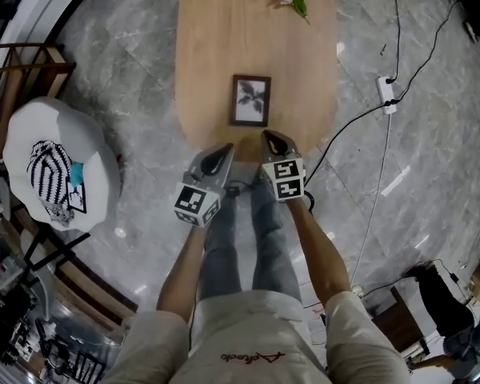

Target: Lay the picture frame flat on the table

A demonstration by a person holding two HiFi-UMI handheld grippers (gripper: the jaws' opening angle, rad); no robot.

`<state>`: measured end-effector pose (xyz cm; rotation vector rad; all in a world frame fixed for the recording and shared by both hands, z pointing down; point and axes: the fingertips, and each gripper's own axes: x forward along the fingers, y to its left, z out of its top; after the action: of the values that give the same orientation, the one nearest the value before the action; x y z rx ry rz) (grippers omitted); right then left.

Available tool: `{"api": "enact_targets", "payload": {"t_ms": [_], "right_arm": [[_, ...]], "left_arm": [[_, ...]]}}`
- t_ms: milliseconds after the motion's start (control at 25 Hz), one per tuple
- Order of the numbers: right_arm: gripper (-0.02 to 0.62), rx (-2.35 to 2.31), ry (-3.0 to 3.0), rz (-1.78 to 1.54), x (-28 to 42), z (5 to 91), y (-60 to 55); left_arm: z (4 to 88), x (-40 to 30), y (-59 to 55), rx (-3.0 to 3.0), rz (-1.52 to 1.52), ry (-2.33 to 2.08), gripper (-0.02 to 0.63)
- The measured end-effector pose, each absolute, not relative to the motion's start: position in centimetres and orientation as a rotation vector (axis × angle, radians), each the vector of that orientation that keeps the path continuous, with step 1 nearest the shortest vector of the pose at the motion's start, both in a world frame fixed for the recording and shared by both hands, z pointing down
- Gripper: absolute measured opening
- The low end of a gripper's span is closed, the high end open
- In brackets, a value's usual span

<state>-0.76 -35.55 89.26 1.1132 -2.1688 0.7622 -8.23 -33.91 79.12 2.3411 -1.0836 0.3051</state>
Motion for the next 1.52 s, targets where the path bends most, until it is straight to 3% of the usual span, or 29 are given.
{"api": "enact_targets", "payload": {"t_ms": [240, 960, 1520], "right_arm": [[0.005, 1.11, -2.234, 0.732, -1.0, 83.9, -34.3], [0.004, 1.332, -2.473, 0.507, 0.8, 56.8, -34.6], [0.004, 1.446, -2.499, 0.352, 2.0, 43.3, -31.8]], "left_arm": [[75.6, -7.9, -32.9, 2.366, 0.317, -1.064, -0.001], [53.8, -5.9, -35.5, 2.595, 0.239, -1.105, -0.001], [41.6, -7.2, -32.3, 2.688, 0.199, -1.162, -0.001]]}}
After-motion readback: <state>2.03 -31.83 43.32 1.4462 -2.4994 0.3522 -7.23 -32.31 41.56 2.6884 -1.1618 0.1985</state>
